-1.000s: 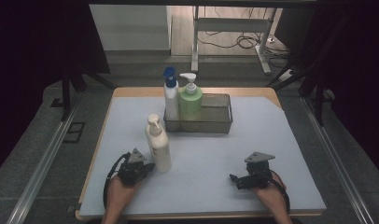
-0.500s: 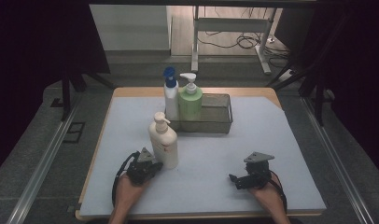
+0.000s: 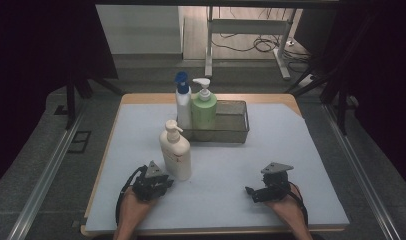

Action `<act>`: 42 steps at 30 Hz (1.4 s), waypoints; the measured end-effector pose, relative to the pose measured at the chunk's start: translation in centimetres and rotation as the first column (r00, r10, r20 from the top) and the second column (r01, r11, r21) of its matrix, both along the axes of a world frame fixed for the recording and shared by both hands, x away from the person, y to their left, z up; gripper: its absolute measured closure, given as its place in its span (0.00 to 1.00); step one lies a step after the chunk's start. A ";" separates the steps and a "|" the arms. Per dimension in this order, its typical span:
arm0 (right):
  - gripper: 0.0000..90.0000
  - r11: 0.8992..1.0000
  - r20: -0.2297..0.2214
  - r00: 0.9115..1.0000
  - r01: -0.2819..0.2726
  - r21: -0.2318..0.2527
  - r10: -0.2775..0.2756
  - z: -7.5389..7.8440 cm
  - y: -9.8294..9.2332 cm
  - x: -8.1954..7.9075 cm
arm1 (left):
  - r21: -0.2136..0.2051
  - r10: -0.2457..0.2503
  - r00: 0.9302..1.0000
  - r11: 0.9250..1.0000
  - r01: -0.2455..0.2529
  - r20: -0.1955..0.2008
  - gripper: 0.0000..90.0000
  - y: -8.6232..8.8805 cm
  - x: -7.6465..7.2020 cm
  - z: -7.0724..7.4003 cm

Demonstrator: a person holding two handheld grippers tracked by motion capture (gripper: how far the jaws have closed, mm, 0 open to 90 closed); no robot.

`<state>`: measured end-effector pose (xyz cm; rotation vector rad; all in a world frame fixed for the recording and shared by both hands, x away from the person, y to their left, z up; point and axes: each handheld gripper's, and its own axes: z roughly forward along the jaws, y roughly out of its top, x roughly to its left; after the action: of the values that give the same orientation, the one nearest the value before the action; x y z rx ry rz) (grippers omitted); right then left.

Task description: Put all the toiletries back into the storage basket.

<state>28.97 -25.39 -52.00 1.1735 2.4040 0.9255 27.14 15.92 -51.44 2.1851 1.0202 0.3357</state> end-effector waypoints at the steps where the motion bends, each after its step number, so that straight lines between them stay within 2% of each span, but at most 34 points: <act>1: 0.00 1.000 -0.001 1.000 -0.001 -0.001 0.001 0.0 0.0 0.0 | -0.006 0.013 1.000 1.000 -0.013 -0.003 0.68 0.2 -0.1 0.0; 5: 0.01 1.000 -0.002 1.000 -0.002 -0.003 0.002 0.1 0.0 0.0 | -0.018 0.042 0.999 0.999 -0.042 -0.006 0.52 1.2 -0.4 0.1; 10: 0.02 1.000 -0.004 1.000 -0.010 0.001 0.011 0.4 0.1 -0.2 | -0.017 0.080 0.997 0.997 -0.081 -0.007 0.25 2.1 -0.6 -0.2; 12: 0.02 1.000 -0.001 1.000 -0.015 0.012 0.015 0.5 0.2 -0.3 | -0.002 0.090 0.996 0.996 -0.090 -0.003 0.16 2.3 -0.7 -0.3; 13: 0.02 1.000 -0.001 1.000 -0.018 0.017 0.018 0.6 0.2 -0.3 | 0.004 0.093 0.996 0.996 -0.093 -0.004 0.14 2.3 -0.7 -0.3; 17: 0.02 0.999 -0.002 1.000 -0.027 0.039 0.027 1.0 0.4 -0.4 | 0.011 0.102 0.995 0.995 -0.102 -0.007 0.14 2.7 -0.8 -0.4; 19: 0.02 0.998 -0.004 0.999 -0.034 0.049 0.034 1.1 0.5 -0.5 | -0.002 0.108 0.994 0.994 -0.108 -0.019 0.13 2.9 -0.8 -0.6; 23: 0.02 0.997 0.000 0.998 -0.055 0.063 0.055 1.5 0.9 -0.5 | -0.019 0.102 0.995 0.995 -0.102 -0.011 0.13 3.2 -0.8 -0.8; 28: 0.02 0.994 0.011 0.997 -0.075 0.078 0.075 2.3 1.6 -0.5 | 0.026 0.091 0.996 0.996 -0.091 0.011 0.13 2.8 -0.9 -0.9; 42: 0.06 0.979 0.051 0.987 -0.157 0.131 0.152 4.8 4.5 0.1 | 0.024 0.093 0.996 0.995 -0.093 0.012 0.13 2.9 -0.9 -0.9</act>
<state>29.02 -20.85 -47.24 1.0117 2.4610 1.1644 26.20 18.79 -52.34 2.1597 1.1196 0.4043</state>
